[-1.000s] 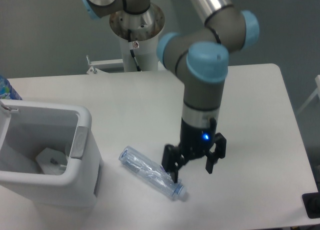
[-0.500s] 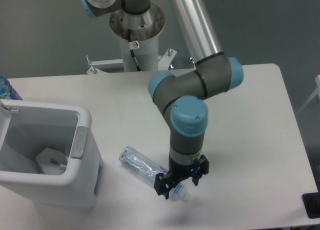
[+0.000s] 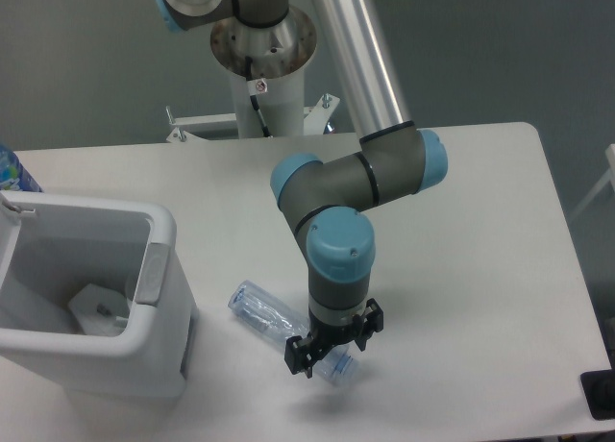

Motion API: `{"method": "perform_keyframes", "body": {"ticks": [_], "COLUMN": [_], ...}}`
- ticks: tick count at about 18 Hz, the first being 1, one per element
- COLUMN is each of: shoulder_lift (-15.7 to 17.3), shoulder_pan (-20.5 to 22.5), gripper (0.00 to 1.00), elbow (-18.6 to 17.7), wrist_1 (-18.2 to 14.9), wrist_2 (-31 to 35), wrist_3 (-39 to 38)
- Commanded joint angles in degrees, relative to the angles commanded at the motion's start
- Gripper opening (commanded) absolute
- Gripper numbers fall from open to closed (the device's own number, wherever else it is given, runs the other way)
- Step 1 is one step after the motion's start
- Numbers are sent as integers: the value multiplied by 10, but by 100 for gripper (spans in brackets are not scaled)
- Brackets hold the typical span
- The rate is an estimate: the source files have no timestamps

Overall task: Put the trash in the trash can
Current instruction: 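Close the gripper on the bottle's cap end and lift it upright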

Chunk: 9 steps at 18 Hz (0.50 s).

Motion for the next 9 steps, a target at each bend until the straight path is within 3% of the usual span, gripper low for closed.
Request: {"method": "perform_keyframes", "body": {"ticks": [9], "shoulder_lift": [-10], "shoulder_pan": [-4], "gripper": [100], "elbow": [-13], "wrist_1": [-12], "wrist_2": [18], "wrist_3": [-10]}}
